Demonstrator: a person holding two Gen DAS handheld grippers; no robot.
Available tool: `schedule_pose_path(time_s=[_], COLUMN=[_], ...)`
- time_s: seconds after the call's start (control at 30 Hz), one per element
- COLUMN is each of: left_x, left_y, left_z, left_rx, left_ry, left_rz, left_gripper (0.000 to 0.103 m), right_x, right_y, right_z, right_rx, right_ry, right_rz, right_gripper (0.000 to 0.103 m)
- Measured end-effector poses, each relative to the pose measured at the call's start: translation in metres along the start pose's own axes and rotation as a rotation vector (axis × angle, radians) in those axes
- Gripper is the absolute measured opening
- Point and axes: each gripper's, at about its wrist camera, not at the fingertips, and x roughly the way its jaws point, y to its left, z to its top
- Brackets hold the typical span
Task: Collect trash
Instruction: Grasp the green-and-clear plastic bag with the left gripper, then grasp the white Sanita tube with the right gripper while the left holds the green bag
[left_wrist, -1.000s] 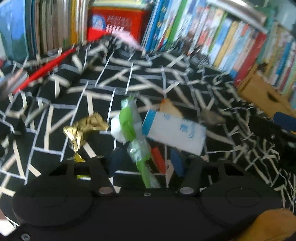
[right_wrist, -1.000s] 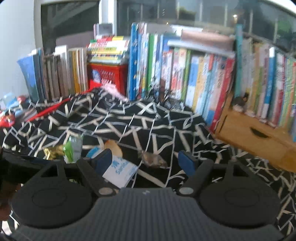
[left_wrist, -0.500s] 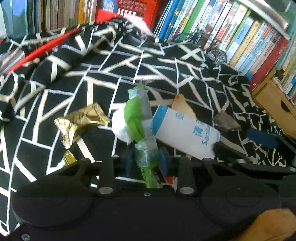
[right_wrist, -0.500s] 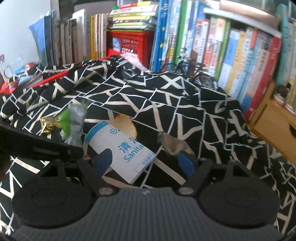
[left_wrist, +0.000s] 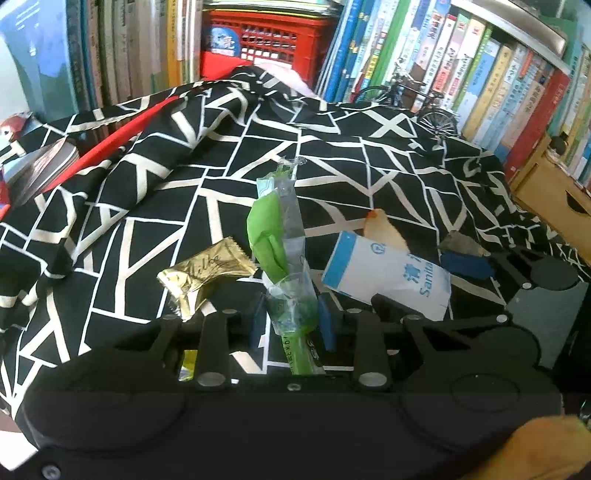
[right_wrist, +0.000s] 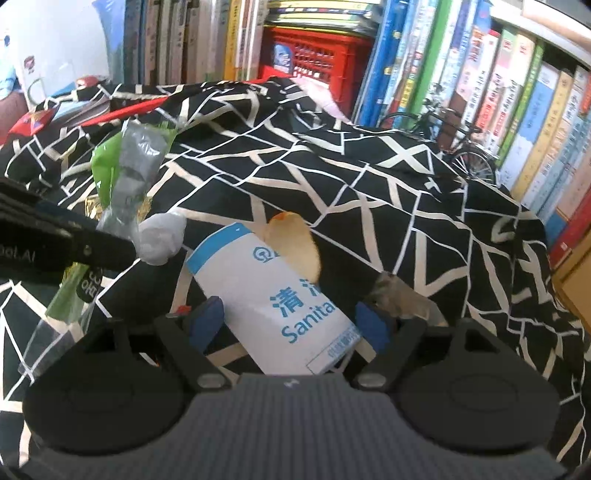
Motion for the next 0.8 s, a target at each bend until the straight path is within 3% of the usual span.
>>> schedule_pose_path(time_s=[0.13,0.2,0.4,0.8], left_x=[-0.001,-0.002,-0.008,-0.026], left_y=[0.000,-0.001,-0.006,-0.003], left_z=[-0.002,-0.003,-0.005,-0.010], left_rx=[-0.005,-0.011,0.001,-0.023], left_ry=[0.003,0.005,0.001,-0.012], left_rz=[0.008,0.003,-0.007,-0.012], left_gripper=[0.029,0.029,0.029,0.029], right_x=[0.001,-0.002,-0.013,-0.034], right_y=[0.002,0.002,0.007,0.010], right_z=[0.000,-0.001,-0.006,-0.007], right_rx=[0.002,0.006,0.012,0.093], right_ry=[0.007,0.010,0.019,0.011], right_rz=[0.003,0.006,0.007,0.008], right_gripper=[0.086,0.074,0.050,0.022])
